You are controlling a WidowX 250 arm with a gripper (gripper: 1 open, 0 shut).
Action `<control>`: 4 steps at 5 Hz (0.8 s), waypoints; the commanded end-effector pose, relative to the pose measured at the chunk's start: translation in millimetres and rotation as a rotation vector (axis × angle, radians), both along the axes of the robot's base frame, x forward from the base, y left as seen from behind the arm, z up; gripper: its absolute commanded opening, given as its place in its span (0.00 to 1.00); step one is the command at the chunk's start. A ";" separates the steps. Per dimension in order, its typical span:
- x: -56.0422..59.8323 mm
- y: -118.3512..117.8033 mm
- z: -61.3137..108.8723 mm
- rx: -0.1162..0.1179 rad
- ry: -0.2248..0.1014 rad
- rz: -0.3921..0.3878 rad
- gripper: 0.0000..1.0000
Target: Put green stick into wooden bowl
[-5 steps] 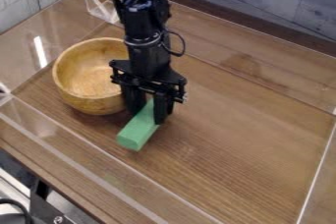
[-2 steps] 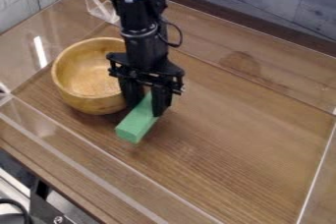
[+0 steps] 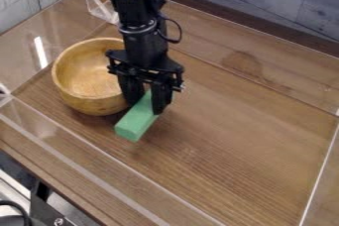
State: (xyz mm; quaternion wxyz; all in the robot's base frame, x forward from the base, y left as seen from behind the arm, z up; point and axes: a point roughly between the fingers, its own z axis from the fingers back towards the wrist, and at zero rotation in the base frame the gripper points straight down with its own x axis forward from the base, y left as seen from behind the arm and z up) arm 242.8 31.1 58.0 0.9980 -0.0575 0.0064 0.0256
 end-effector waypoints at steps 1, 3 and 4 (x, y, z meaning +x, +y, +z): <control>11.6 6.2 19.7 0.012 -0.078 0.004 0.00; 13.7 16.4 22.0 0.024 -0.089 0.007 0.00; 16.8 36.2 23.7 0.045 -0.105 0.016 0.00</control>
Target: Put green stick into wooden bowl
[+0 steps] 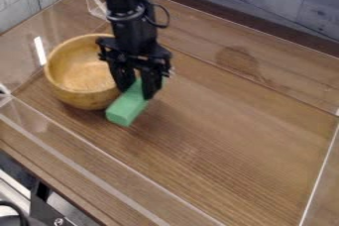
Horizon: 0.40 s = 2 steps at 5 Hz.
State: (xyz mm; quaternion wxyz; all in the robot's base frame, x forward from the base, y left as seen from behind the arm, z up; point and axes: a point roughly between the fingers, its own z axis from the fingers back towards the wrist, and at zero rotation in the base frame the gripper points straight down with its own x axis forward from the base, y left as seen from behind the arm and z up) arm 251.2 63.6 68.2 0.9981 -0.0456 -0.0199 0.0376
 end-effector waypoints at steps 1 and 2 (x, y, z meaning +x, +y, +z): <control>10.3 23.8 14.5 0.037 -0.068 -0.003 0.00; 8.3 10.7 8.8 0.036 -0.070 -0.020 0.00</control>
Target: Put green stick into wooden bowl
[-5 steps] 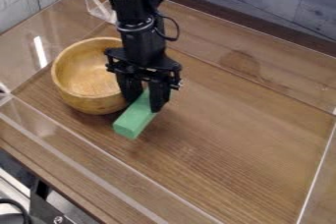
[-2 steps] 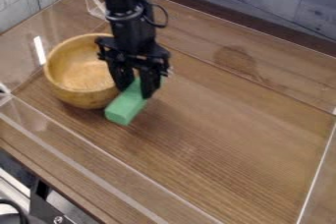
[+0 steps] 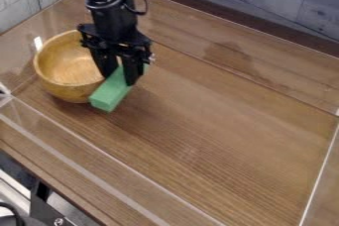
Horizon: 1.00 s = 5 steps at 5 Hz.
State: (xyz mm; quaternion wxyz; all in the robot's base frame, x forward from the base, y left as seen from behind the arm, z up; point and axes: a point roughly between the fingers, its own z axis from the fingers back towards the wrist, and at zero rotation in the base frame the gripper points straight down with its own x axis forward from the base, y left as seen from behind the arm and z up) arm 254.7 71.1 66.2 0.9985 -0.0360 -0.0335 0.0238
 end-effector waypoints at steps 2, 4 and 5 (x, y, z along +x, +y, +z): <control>3.6 2.9 19.9 0.018 -0.044 0.015 1.00; -0.6 7.3 3.8 0.066 -0.048 0.012 1.00; -3.4 8.8 -5.3 0.089 -0.049 0.012 1.00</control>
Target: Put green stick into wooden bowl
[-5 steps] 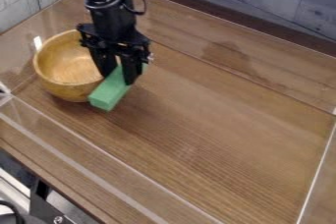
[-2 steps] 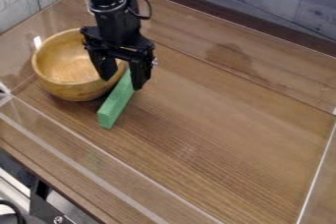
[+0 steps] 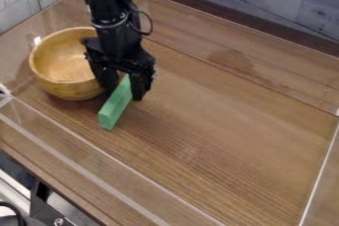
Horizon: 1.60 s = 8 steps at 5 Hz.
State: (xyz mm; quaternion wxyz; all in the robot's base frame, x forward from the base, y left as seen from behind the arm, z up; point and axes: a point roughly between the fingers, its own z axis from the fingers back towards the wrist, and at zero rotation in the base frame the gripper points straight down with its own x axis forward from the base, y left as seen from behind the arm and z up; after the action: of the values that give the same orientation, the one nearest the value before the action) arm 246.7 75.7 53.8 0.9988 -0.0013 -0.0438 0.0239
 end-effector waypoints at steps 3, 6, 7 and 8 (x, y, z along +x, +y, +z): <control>1.7 8.3 -7.3 0.062 -0.018 0.020 1.00; -0.5 10.4 -18.8 0.085 -0.009 0.031 0.00; -0.7 10.0 -18.0 0.081 -0.006 0.035 0.00; -1.5 8.1 -17.9 0.076 0.001 0.043 0.00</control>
State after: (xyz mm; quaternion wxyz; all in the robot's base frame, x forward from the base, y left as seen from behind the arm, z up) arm 241.7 81.9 30.4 0.9981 0.0346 -0.0344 0.0389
